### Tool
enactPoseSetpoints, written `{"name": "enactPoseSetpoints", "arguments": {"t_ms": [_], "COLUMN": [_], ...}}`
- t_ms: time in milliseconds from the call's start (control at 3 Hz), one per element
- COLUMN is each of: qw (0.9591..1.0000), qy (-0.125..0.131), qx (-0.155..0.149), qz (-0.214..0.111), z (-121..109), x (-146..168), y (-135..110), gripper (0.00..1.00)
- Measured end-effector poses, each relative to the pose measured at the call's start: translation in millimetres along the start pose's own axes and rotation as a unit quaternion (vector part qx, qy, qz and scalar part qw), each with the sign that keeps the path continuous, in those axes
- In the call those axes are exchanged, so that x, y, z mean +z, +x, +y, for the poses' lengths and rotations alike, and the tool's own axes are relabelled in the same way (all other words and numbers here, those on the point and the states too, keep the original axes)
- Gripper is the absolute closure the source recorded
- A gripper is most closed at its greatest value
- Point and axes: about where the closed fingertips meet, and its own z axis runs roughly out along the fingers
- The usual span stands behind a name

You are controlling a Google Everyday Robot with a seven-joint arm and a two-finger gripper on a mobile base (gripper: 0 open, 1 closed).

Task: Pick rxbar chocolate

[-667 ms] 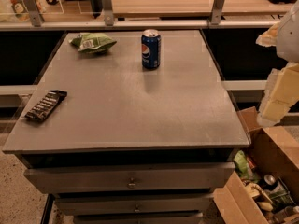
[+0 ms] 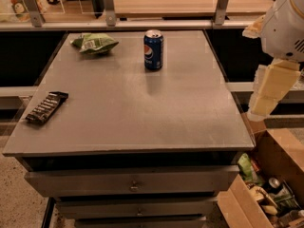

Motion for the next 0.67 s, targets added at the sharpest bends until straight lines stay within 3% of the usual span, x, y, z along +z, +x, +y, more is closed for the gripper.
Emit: {"name": "enactPoseSetpoints", "arguments": {"t_ms": [333,667], "qw": [0.9963,0.9832], "qy": [0.016,0.021], "qx": [-0.083,-0.181], "qz": [-0.013,-0.015], "z": [-13,-28], "x": [6,14], "y": [-42,-92], "gripper": [0.00,0.00]}}
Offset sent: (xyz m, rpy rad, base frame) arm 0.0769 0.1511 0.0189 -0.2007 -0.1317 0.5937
